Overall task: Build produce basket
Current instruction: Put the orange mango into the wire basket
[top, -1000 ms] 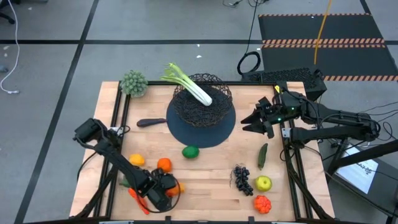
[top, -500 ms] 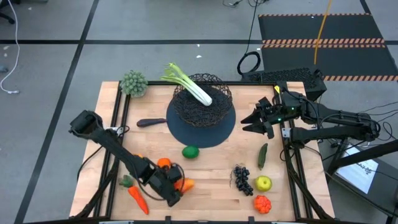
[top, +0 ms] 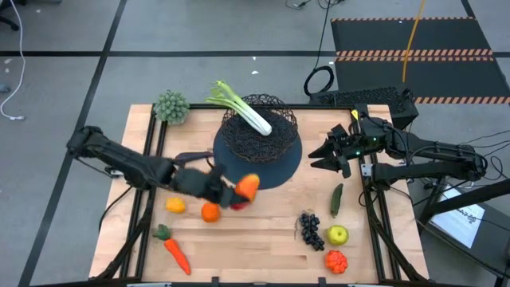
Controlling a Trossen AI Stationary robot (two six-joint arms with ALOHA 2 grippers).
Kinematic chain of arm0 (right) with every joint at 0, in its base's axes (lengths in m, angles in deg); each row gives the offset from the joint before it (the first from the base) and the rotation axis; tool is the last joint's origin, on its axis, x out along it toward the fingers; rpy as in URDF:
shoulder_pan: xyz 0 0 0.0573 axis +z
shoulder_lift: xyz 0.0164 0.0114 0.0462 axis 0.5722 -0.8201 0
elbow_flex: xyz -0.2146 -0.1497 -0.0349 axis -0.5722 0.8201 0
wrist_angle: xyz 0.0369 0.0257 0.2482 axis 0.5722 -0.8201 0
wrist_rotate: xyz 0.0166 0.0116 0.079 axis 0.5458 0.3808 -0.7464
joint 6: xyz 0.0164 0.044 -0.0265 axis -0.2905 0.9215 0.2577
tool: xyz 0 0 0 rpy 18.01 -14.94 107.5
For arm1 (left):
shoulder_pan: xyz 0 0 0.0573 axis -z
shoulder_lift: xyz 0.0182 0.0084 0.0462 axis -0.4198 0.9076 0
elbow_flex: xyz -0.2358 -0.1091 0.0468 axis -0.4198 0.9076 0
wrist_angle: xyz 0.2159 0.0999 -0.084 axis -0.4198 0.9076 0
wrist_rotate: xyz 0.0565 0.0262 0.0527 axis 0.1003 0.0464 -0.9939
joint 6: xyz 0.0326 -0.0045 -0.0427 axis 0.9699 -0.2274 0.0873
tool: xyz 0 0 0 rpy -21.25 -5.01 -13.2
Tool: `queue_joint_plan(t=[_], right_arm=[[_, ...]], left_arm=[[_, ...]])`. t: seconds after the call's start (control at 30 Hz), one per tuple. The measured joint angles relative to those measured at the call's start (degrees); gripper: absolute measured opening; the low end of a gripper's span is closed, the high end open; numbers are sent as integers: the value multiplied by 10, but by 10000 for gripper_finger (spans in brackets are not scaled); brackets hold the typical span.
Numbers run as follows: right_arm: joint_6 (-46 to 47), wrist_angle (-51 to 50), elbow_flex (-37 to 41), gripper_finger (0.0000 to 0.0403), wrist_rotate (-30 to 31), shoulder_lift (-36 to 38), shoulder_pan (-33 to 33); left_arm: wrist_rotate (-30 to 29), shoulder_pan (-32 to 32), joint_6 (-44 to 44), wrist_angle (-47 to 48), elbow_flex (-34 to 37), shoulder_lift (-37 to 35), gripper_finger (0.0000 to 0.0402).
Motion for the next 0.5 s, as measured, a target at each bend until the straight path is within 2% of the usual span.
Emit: queue_joint_plan(t=[0.13, 0.3, 0.5], right_arm=[[1, 0, 0, 215, 0, 0, 0], [-9, 0, 0, 215, 18, 0, 0], [-10, 0, 0, 215, 29, 0, 0]], left_arm=[[0, -38, -84, 0, 0, -41, 285], [8, -80, -162, -14, 0, -77, 272], [11, -112, -171, -35, 0, -98, 270]])
